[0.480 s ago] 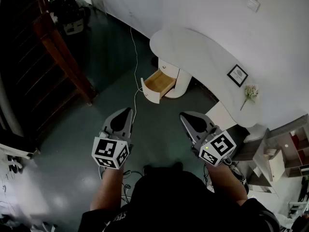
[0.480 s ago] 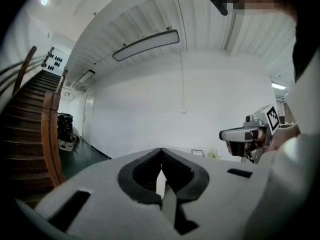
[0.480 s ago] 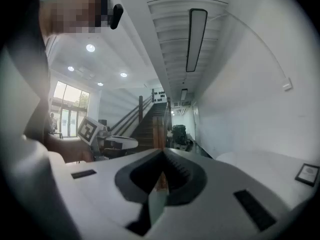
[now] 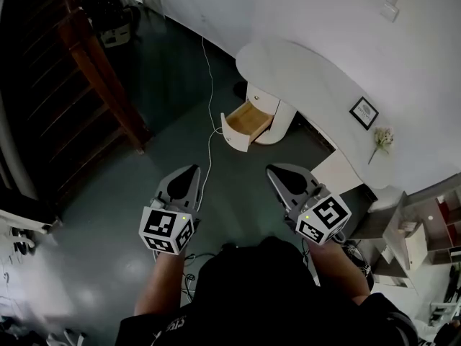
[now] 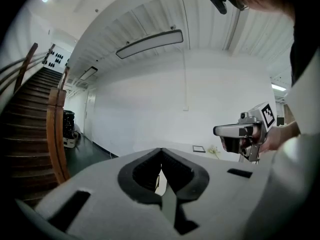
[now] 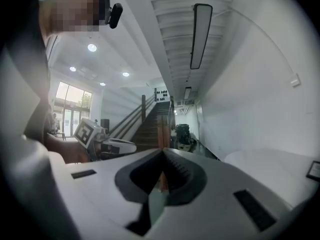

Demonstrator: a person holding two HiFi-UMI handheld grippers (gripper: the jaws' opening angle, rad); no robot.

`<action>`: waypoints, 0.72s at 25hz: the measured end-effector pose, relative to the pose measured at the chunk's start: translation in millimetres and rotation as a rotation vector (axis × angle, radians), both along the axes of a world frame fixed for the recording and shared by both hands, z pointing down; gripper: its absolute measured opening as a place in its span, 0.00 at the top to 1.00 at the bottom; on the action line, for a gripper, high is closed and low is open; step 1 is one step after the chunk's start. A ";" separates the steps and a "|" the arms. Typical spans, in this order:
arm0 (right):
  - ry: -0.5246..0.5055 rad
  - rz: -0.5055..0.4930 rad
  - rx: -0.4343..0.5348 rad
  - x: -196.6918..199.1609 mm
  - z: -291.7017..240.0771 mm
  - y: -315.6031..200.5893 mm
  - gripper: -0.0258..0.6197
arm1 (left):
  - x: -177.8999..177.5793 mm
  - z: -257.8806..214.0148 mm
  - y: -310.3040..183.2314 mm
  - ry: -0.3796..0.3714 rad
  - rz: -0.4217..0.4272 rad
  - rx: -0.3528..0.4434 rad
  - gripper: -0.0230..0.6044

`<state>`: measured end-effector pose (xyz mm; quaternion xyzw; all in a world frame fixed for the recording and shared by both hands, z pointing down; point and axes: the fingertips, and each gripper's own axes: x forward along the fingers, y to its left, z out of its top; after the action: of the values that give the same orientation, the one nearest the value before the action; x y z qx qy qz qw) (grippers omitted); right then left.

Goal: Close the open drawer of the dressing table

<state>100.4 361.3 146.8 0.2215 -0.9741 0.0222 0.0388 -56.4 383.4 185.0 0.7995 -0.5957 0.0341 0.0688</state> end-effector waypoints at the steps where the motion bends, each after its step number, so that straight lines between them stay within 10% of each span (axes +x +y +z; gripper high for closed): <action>1: 0.001 -0.002 -0.001 -4.6 1.2 0.9 0.96 | -6.1 2.7 0.9 0.001 -0.005 -0.006 0.95; 18: -0.004 -0.087 -0.192 -63.3 73.9 -135.0 0.95 | -80.3 56.2 -98.4 0.046 -0.169 -0.130 0.95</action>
<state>37.1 226.3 220.7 0.1743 -0.9763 0.1140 0.0588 -136.7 285.0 241.2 0.7409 -0.6557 0.0483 0.1368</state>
